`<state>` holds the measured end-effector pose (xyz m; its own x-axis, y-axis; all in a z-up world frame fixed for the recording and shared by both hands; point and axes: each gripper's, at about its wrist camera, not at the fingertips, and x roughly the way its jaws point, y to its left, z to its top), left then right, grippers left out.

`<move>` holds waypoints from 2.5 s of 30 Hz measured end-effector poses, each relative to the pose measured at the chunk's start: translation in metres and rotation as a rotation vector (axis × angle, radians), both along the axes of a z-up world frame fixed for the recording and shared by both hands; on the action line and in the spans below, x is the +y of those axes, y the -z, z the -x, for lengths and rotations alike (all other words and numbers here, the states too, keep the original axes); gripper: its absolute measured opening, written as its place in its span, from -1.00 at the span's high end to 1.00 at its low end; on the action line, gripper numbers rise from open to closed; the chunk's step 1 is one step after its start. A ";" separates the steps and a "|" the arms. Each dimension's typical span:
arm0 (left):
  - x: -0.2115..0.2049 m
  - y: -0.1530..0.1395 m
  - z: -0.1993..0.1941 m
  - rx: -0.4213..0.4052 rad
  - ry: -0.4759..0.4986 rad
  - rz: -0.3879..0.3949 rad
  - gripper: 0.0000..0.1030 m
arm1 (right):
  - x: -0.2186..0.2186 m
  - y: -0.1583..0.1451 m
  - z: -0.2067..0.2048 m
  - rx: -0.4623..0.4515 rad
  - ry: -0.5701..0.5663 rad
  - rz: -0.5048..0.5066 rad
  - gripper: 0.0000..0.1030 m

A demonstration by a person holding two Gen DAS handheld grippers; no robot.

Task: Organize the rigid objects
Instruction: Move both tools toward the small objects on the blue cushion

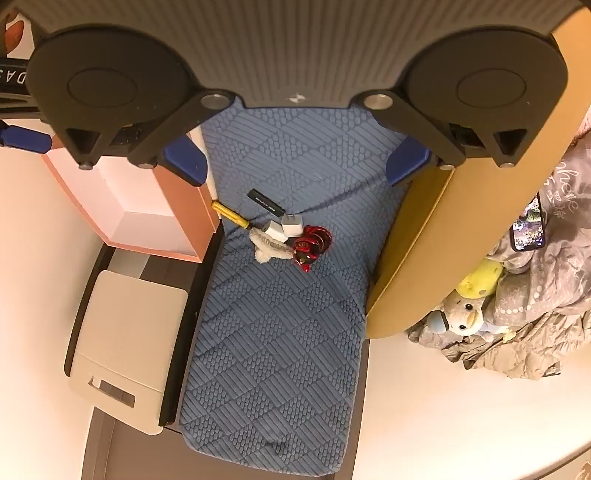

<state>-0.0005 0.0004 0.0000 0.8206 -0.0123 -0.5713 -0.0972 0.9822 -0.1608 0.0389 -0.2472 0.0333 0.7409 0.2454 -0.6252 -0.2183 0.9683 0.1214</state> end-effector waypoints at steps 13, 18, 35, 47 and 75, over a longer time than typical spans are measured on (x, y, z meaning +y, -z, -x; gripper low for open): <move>-0.007 0.000 -0.004 0.009 0.024 -0.034 -1.00 | -0.001 0.002 -0.001 -0.003 0.010 0.000 -1.00; -0.009 0.000 -0.005 0.010 0.035 -0.042 -1.00 | -0.001 0.001 -0.001 -0.001 0.013 0.001 -1.00; -0.014 0.002 -0.004 0.026 0.037 -0.039 -1.00 | -0.006 -0.001 -0.001 -0.002 0.030 0.002 -1.00; -0.023 0.002 -0.004 0.049 0.045 -0.058 -1.00 | -0.011 0.002 -0.005 0.027 0.015 -0.034 -1.00; -0.004 0.009 -0.010 0.060 0.013 0.047 -1.00 | -0.002 0.009 -0.010 0.065 -0.034 -0.057 -0.73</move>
<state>0.0092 -0.0031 -0.0088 0.7846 -0.0505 -0.6180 -0.0953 0.9750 -0.2007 0.0489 -0.2490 0.0242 0.6898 0.3060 -0.6562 -0.2404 0.9517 0.1911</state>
